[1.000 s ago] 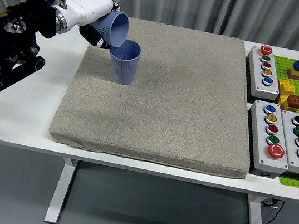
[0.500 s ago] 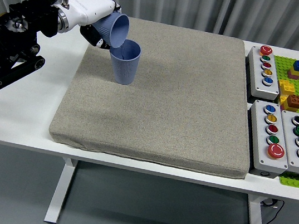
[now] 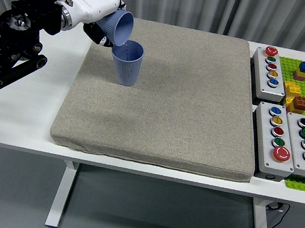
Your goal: Pick cup pour cup place
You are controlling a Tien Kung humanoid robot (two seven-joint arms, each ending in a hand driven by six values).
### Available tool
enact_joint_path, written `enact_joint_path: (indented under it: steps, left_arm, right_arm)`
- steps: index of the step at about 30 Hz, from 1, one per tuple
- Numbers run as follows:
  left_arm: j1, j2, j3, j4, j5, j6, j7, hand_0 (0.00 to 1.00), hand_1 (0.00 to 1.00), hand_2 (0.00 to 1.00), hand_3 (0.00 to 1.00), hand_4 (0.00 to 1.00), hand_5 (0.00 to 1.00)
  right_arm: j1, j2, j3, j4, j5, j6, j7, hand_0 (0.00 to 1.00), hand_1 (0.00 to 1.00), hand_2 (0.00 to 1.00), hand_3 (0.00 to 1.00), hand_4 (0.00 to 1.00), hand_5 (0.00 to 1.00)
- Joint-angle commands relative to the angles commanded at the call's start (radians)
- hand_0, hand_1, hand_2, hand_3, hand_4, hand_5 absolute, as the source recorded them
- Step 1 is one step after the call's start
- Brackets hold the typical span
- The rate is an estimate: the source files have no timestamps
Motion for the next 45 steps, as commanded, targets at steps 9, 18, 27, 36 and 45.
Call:
enact_joint_path:
  steps: [9, 18, 27, 36, 45]
  left_arm:
    - [-0.007, 0.003, 0.015, -0.007, 0.012, 0.001, 0.004, 0.511, 0.487, 0.492, 0.510, 0.829, 0.221]
    - [0.026, 0.015, -0.039, -0.020, -0.136, 0.022, -0.004, 0.510, 0.487, 0.492, 0.511, 0.830, 0.223]
    - [0.158, 0.003, -0.209, 0.005, -0.505, 0.065, -0.061, 0.510, 0.487, 0.491, 0.511, 0.829, 0.228]
    - [0.347, -0.069, -0.442, -0.017, -0.845, 0.103, -0.135, 0.511, 0.487, 0.491, 0.512, 0.833, 0.234]
    - [0.524, -0.180, -0.632, -0.138, -0.820, 0.180, -0.188, 0.517, 0.490, 0.493, 0.517, 0.833, 0.236]
  right_arm:
    - [-0.001, 0.001, -0.002, 0.001, 0.000, -0.001, -0.001, 0.643, 0.600, 0.508, 0.580, 0.002, 0.002]
    - [-0.006, 0.004, 0.004, 0.001, -0.009, 0.001, -0.003, 0.643, 0.600, 0.508, 0.580, 0.002, 0.002]
    - [-0.016, 0.008, 0.010, 0.002, -0.016, 0.004, -0.004, 0.643, 0.600, 0.508, 0.580, 0.002, 0.002]
    - [-0.030, 0.016, 0.017, 0.002, -0.030, 0.010, -0.003, 0.642, 0.600, 0.508, 0.580, 0.002, 0.002]
    - [-0.038, 0.022, 0.021, 0.001, -0.029, 0.011, -0.001, 0.643, 0.600, 0.508, 0.581, 0.002, 0.002]
